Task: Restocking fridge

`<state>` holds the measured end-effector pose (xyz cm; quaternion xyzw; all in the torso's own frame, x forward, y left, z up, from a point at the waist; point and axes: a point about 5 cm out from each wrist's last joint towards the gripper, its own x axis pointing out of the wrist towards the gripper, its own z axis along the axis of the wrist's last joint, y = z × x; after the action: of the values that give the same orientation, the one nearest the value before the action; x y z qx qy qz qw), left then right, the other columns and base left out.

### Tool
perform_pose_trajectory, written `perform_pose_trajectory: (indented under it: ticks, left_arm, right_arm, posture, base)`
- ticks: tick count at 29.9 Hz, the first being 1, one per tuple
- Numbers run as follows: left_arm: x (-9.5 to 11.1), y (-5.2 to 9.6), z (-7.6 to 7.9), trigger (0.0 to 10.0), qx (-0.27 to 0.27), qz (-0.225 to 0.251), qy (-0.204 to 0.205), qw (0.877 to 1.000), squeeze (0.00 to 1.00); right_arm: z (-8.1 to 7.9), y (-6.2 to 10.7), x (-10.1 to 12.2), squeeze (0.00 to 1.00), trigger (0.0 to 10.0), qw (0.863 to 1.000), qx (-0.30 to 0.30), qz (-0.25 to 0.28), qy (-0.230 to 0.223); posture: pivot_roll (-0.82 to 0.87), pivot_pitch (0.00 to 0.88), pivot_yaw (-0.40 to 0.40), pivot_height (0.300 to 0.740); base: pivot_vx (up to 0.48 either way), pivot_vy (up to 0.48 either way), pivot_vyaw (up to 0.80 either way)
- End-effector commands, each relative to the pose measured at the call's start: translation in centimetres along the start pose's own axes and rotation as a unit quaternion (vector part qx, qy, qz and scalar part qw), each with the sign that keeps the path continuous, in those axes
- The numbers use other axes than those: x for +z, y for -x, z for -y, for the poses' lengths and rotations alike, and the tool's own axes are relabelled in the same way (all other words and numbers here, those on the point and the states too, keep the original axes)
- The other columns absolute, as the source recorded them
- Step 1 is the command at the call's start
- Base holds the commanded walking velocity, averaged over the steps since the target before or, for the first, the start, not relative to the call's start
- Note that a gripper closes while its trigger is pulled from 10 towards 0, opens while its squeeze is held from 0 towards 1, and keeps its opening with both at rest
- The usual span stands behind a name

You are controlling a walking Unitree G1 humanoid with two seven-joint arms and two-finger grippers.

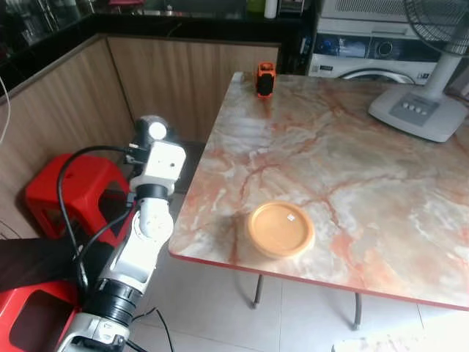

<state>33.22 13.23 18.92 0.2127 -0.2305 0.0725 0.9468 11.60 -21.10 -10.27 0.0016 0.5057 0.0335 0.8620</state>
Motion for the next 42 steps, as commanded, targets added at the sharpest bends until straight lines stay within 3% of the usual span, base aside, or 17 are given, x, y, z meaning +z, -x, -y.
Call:
perform_pose_trajectory:
  ticks: [1,18,24,42]
  left_arm:
    - [0.76,-0.49,0.09,10.0,0.006,0.025,-0.003,1.0,0.0]
    - [0.88,-0.84,0.01,10.0,0.009,0.035,0.008,0.999,0.0]
    - [0.98,-0.79,0.02,10.0,0.005,0.038,0.009,0.999,0.0]
    - [1.07,-1.07,-0.06,10.0,0.009,0.033,0.028,0.999,0.0]
  right_arm:
    - [-0.03,0.05,-0.18,0.0,10.0,1.0,-0.005,0.005,-0.014]
    - [-0.07,0.05,-0.14,0.0,10.0,1.0,-0.006,0.009,-0.017]
    - [-0.03,0.02,-0.08,0.0,10.0,1.0,-0.005,0.006,-0.017]
    - [-0.01,-0.02,0.06,0.0,10.0,1.0,0.002,0.0,-0.004]
  posture:
    - [0.03,0.0,-0.006,0.74]
    - [0.04,0.0,-0.007,0.74]
    - [0.04,0.0,-0.012,0.74]
    - [0.04,0.0,-0.015,0.74]
  base:
    - [0.0,0.262,0.0]
    - [0.0,0.306,0.0]
    - [0.0,0.0,0.0]
    - [0.0,0.0,-0.8]
